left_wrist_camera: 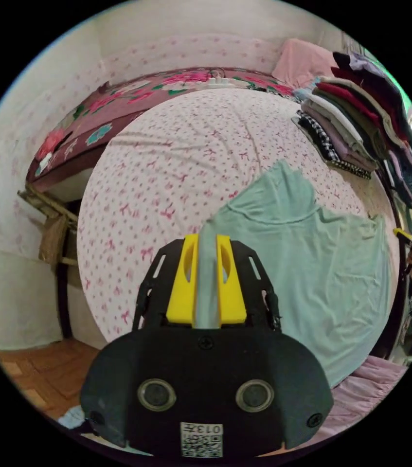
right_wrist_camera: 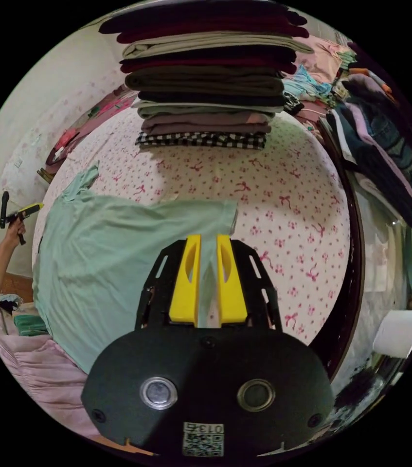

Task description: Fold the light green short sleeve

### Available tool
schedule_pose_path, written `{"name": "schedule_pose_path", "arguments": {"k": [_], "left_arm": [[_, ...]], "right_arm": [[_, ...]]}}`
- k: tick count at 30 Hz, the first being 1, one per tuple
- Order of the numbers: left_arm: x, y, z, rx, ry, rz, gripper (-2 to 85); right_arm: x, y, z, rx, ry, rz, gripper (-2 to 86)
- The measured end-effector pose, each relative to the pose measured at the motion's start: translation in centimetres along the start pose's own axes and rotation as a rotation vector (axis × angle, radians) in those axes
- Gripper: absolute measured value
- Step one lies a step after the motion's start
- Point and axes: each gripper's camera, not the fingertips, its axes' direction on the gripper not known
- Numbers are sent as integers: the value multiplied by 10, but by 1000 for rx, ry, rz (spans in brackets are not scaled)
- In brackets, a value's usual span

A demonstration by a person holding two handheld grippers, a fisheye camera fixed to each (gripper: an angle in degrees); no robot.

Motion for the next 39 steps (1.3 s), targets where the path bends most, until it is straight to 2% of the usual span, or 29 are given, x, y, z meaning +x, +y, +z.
{"name": "schedule_pose_path", "arguments": {"k": [7, 10, 14, 18, 23, 27, 32, 34, 39], "left_arm": [[51, -43, 38, -74, -29, 199, 82], [69, -40, 48, -91, -31, 258, 27], [89, -35, 46, -83, -162, 336, 8], [62, -33, 27, 27, -190, 149, 4], [50, -29, 68, -97, -155, 59, 6], [48, -22, 68, -63, -79, -26, 18], [42, -5, 38, 94, -51, -129, 53], [51, 1, 30, 137, -44, -119, 58], [113, 15, 37, 110, -45, 65, 57]], "right_arm": [[16, -48, 34, -32, 41, -36, 82], [25, -62, 48, -51, 13, -24, 92], [23, -67, 71, -144, 40, -61, 53], [21, -69, 61, -78, 76, -94, 22], [26, -71, 61, -45, 61, -83, 31], [45, -54, 46, 4, -12, 6, 56], [54, -16, 37, 19, -71, 48, 67], [45, -9, 38, 18, -73, 31, 70], [13, -6, 54, -59, -3, -66, 47]]}}
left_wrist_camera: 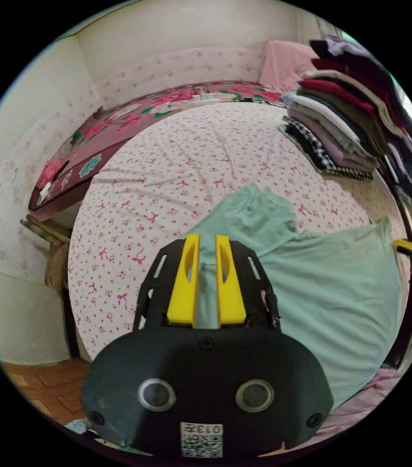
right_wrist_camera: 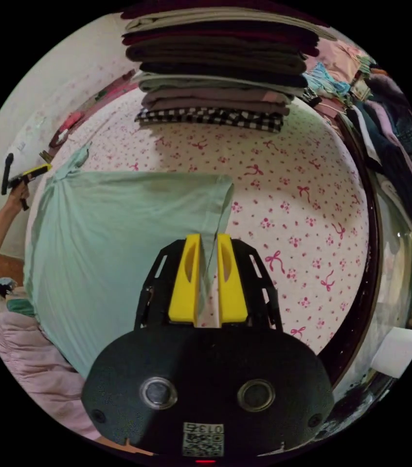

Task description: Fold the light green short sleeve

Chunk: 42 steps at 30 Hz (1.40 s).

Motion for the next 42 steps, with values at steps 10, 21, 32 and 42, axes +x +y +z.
{"name": "schedule_pose_path", "arguments": {"k": [10, 21, 32, 42], "left_arm": [[47, 30, 18, -49, -19, 95, 54], [73, 22, 47, -99, -78, 177, 4], [95, 90, -6, -67, 62, 322, -2], [110, 185, -28, -176, 32, 344, -3]], "right_arm": [[17, 16, -31, 96, -54, 112, 47], [-41, 12, -24, 63, 52, -48, 8], [-134, 112, -71, 93, 12, -135, 4], [-184, 208, -88, -2, 54, -65, 3]]}}
